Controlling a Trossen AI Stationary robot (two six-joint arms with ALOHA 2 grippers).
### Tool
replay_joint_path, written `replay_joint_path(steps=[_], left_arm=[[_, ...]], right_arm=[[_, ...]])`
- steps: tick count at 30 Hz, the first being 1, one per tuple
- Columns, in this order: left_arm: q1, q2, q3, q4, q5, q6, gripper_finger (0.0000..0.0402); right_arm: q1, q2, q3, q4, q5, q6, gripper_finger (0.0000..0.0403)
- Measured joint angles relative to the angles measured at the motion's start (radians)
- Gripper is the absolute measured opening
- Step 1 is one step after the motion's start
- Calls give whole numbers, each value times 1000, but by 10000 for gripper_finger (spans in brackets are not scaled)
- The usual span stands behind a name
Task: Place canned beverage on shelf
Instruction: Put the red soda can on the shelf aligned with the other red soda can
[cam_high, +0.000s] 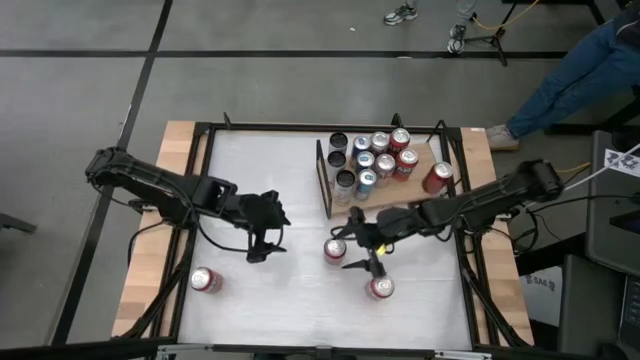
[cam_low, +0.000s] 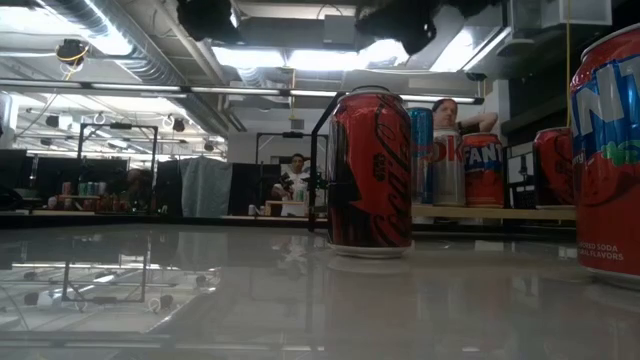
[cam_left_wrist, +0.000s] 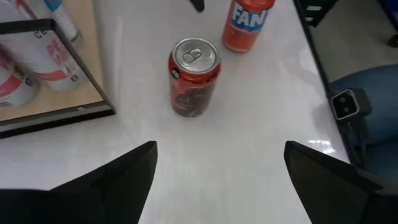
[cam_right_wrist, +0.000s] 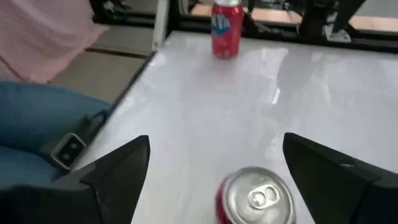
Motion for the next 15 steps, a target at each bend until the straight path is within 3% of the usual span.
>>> replay_joint_path(steps=[7, 15], left_arm=[[-29, 0, 0, 2, -86, -1, 342], [-33, 0, 0, 3, -98, 0, 342]], right_arm=[[-4, 69, 0, 1, 55, -56, 356], [-3, 120, 0, -2, 63, -76, 356]])
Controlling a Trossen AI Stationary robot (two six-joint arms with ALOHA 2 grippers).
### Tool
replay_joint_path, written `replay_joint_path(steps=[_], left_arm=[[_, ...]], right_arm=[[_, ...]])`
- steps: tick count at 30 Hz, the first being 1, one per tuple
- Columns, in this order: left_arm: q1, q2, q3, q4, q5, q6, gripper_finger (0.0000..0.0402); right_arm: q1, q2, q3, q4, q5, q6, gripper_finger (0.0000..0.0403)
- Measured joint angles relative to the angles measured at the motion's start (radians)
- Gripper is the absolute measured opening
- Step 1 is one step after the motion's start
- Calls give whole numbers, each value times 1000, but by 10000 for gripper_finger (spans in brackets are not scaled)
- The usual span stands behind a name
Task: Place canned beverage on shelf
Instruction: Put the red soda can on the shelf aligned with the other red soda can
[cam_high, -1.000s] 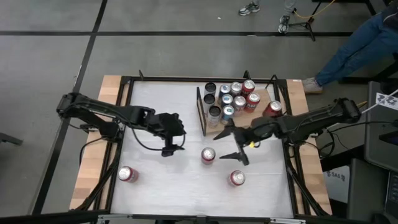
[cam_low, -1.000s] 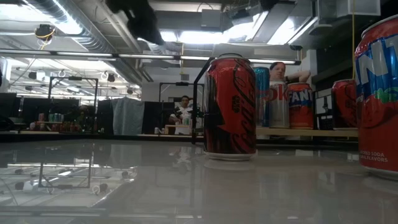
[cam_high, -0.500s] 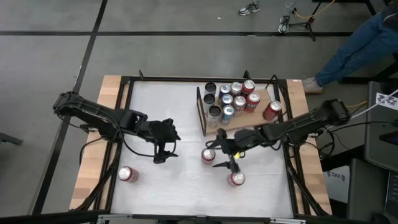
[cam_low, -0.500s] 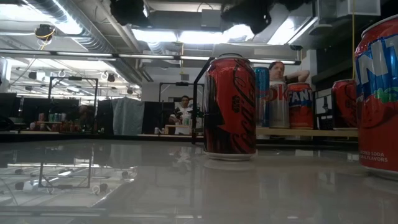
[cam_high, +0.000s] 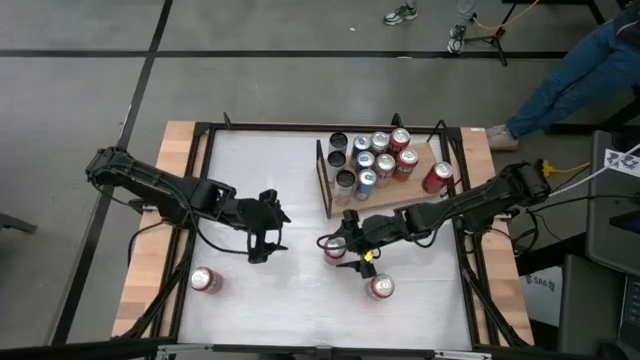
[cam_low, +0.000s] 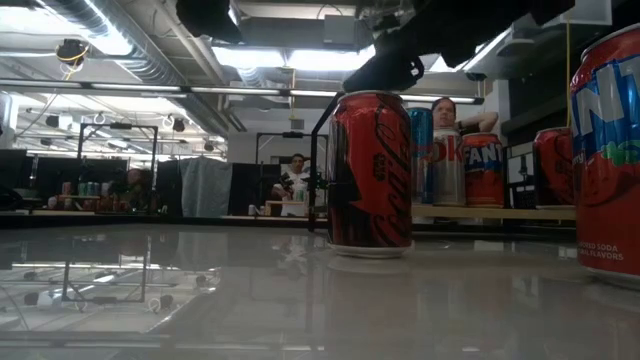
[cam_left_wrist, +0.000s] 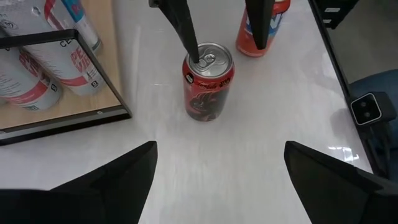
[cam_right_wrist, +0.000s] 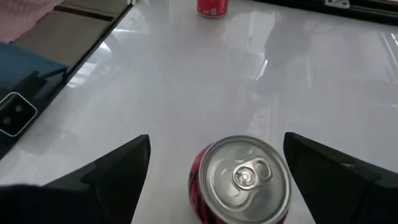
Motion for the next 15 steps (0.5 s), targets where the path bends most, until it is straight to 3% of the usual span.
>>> replay_joint_path(steps=[15], left_arm=[[-1, 1, 0, 0, 0, 0, 342]], right_arm=[[0, 10, 0, -40, 56, -1, 356]])
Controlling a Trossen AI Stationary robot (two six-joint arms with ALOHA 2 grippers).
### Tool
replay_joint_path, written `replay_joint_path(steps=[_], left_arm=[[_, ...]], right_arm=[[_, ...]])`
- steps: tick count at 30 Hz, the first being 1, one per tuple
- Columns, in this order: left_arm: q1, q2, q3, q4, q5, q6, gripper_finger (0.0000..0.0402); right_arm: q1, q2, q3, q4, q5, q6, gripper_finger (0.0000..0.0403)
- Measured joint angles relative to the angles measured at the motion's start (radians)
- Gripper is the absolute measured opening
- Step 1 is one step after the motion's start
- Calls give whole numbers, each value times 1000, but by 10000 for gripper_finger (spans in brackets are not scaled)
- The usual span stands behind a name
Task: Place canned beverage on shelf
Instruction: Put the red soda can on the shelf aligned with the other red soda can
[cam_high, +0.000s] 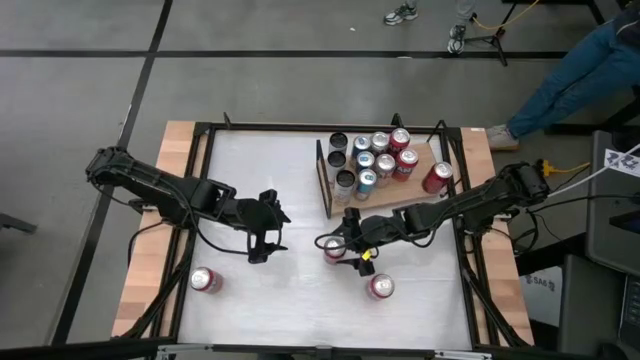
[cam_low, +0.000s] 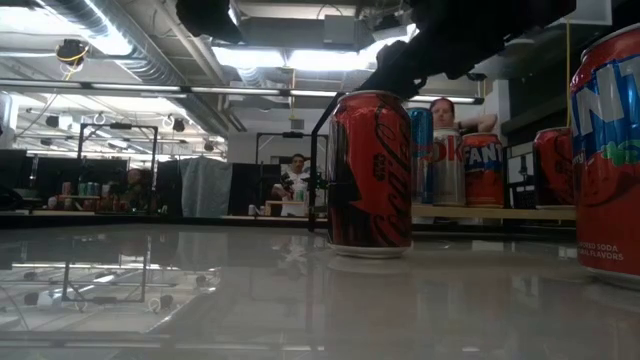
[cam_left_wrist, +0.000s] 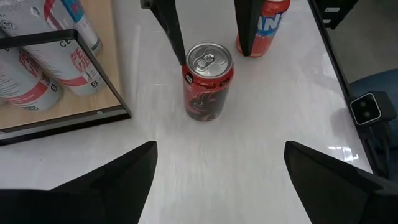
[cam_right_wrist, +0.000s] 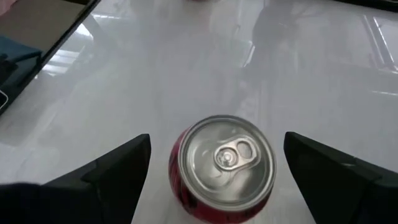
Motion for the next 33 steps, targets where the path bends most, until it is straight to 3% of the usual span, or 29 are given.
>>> replay_joint_path(steps=[22, 33], left_arm=[[0, 0, 0, 4, 0, 0, 342], [0, 0, 0, 4, 0, 0, 342]], right_arm=[[0, 101, 0, 5, 16, 4, 354], [0, 101, 0, 13, 4, 5, 284]])
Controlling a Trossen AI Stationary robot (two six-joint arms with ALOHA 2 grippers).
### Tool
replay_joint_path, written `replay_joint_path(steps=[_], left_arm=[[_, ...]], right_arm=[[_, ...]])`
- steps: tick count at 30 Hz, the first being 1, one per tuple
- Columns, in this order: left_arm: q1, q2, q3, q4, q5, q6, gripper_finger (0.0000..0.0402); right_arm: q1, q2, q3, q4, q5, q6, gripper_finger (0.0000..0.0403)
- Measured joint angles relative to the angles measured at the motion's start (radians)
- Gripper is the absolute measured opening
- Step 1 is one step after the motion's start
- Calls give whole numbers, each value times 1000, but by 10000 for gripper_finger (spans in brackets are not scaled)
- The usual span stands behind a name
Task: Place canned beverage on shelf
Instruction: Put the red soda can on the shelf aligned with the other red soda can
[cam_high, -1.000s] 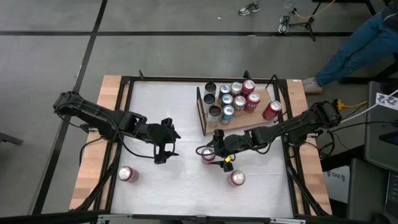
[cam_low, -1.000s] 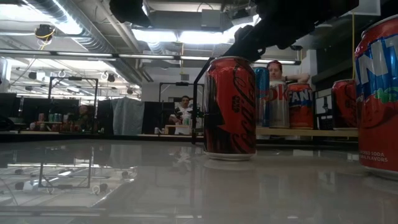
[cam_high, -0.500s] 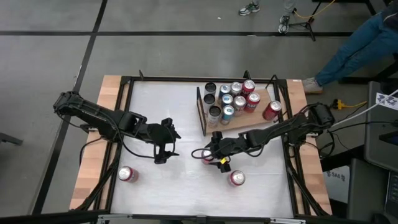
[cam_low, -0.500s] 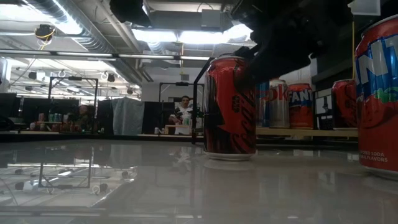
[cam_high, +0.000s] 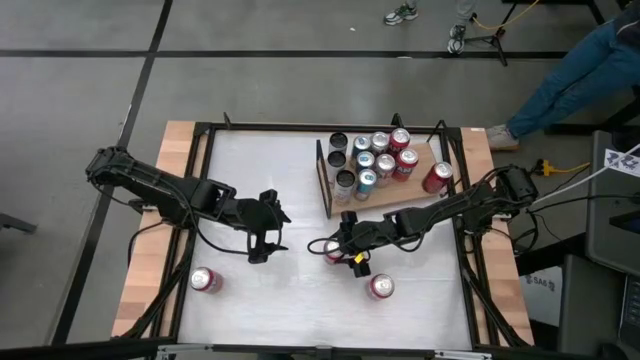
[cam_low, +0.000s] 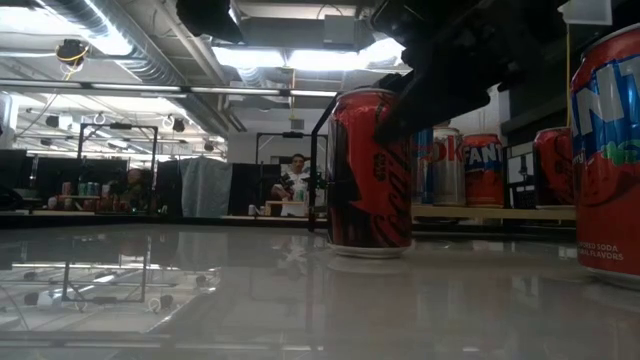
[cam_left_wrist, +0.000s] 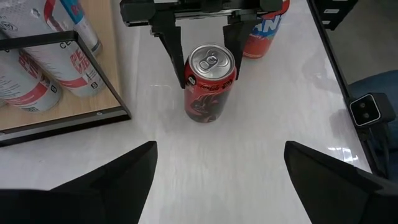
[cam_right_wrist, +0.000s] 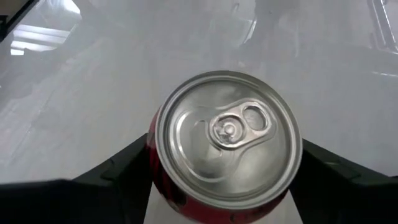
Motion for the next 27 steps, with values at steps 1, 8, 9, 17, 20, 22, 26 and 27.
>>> replay_joint_path(steps=[1, 8, 9, 17, 20, 22, 26, 27], left_arm=[[0, 0, 0, 0, 0, 0, 342], [0, 0, 0, 0, 0, 0, 342], [0, 0, 0, 0, 0, 0, 342], [0, 0, 0, 0, 0, 0, 342], [0, 0, 0, 0, 0, 0, 342], [0, 0, 0, 0, 0, 0, 342], [0, 0, 0, 1, 0, 0, 342], [0, 0, 0, 1, 0, 0, 342]], right_arm=[[0, 0, 0, 0, -6, 0, 284], [0, 0, 0, 2, -16, 0, 302], [0, 0, 0, 2, -16, 0, 299], [0, -55, -3, -4, -47, 0, 285], [0, -106, -3, -3, -69, 0, 290], [0, -149, -3, -29, -70, 0, 291], [0, -257, -3, -107, -68, 0, 287], [0, -286, -3, -129, -64, 0, 287]])
